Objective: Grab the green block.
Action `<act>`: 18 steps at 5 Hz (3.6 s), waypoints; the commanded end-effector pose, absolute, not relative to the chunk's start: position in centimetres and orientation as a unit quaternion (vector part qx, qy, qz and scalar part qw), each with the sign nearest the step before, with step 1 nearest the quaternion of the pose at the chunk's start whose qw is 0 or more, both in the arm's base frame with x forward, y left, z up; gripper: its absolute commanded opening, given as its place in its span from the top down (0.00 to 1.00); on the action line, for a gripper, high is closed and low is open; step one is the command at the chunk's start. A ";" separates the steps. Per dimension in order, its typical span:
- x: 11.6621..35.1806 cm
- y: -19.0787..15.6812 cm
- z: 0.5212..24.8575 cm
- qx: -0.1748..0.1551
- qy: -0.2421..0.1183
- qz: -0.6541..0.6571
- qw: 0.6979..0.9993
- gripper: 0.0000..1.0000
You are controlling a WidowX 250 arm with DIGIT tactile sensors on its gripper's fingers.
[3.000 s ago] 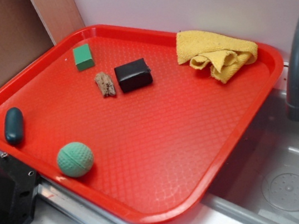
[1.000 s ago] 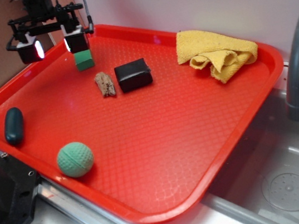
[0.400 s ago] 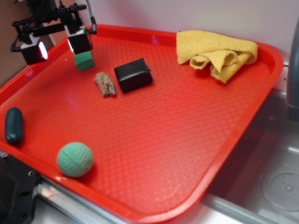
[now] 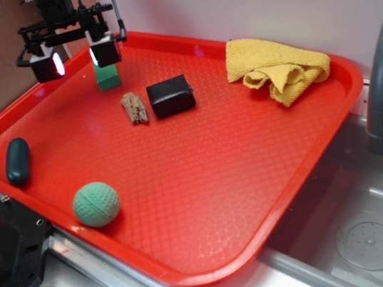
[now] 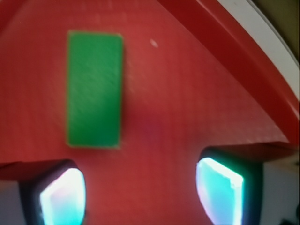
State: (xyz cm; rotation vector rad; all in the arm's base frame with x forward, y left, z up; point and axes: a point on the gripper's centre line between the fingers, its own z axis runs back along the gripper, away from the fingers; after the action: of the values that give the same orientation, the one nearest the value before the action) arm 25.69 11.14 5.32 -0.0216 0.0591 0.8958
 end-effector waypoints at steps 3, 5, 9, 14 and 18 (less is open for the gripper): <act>29.0 11.3 4.6 -0.028 -0.023 0.471 0.881 0.00; 29.3 11.7 2.9 0.006 -0.009 0.468 0.884 0.00; 28.6 10.8 1.7 0.035 0.001 0.442 0.896 1.00; 22.0 0.4 11.1 0.058 -0.063 0.175 0.981 1.00; 19.4 -0.6 19.7 -0.019 -0.059 0.123 0.990 1.00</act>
State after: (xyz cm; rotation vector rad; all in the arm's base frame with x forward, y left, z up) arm 20.97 -2.77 19.36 -0.0304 -0.0891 0.2443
